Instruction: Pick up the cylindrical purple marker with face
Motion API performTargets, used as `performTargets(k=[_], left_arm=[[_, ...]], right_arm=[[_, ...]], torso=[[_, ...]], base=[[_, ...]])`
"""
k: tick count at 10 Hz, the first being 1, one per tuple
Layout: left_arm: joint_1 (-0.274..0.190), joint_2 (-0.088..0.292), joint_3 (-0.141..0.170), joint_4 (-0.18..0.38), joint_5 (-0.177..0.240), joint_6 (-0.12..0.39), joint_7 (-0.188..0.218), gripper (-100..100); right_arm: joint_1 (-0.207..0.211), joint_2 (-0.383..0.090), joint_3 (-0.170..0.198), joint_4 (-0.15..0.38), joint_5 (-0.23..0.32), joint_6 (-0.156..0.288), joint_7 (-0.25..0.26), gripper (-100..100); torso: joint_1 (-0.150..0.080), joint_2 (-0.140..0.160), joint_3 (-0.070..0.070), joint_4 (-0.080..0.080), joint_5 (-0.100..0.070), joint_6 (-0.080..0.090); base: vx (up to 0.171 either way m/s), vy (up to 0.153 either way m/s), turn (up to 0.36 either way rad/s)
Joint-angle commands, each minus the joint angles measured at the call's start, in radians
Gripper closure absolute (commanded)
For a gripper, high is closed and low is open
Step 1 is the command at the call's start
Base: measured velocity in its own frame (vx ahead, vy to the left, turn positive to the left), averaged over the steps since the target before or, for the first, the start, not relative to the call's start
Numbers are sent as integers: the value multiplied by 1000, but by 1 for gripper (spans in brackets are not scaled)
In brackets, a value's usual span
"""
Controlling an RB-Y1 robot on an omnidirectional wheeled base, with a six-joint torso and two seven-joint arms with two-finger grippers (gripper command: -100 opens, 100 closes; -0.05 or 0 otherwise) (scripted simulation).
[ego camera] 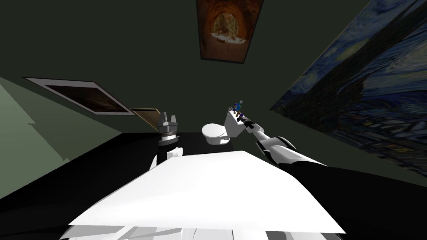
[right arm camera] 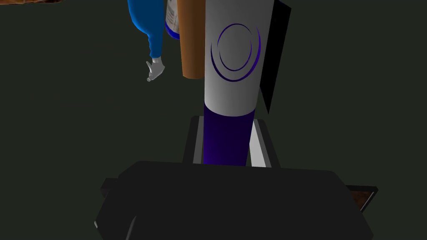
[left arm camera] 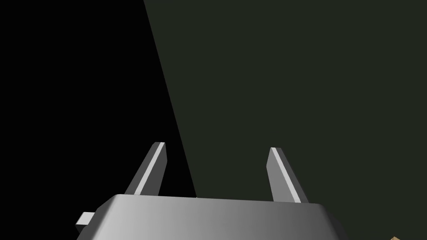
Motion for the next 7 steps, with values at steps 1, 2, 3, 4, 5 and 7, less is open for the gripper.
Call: performTargets(k=[1, 2, 3, 4, 5, 7], left_arm=[[0, 0, 0, 0, 0, 0, 0, 0], [0, 0, 0, 0, 0, 0, 0, 0], [0, 0, 0, 0, 0, 0, 0, 0], [0, 0, 0, 0, 0, 0, 0, 0], [0, 0, 0, 0, 0, 0, 0, 0], [0, 0, 0, 0, 0, 0, 0, 0]], right_arm=[[50, 3, 3, -50, 2, 11, -5, 100], [62, 3, 3, -82, 2, 11, -5, 100], [110, 14, -43, -131, 38, 46, -31, 100], [162, 14, -43, -208, 38, 46, -31, 100], [186, 14, -43, -236, 38, 46, -31, 100], [223, 25, -89, -271, 74, 81, -57, 100]], torso=[[0, 0, 0, 0, 0, 0], [0, 2, -1, -4, -3, 1], [1, 3, -1, -6, -6, 0], [0, 0, -4, -8, -7, 1], [-1, -2, -7, -11, -10, 1], [-1, -2, -8, -14, -14, -2]], base=[[17, -6, 12], [-3, -2, -12], [75, -9, -25], [96, -12, -16], [48, -12, -23], [46, -23, 0]])
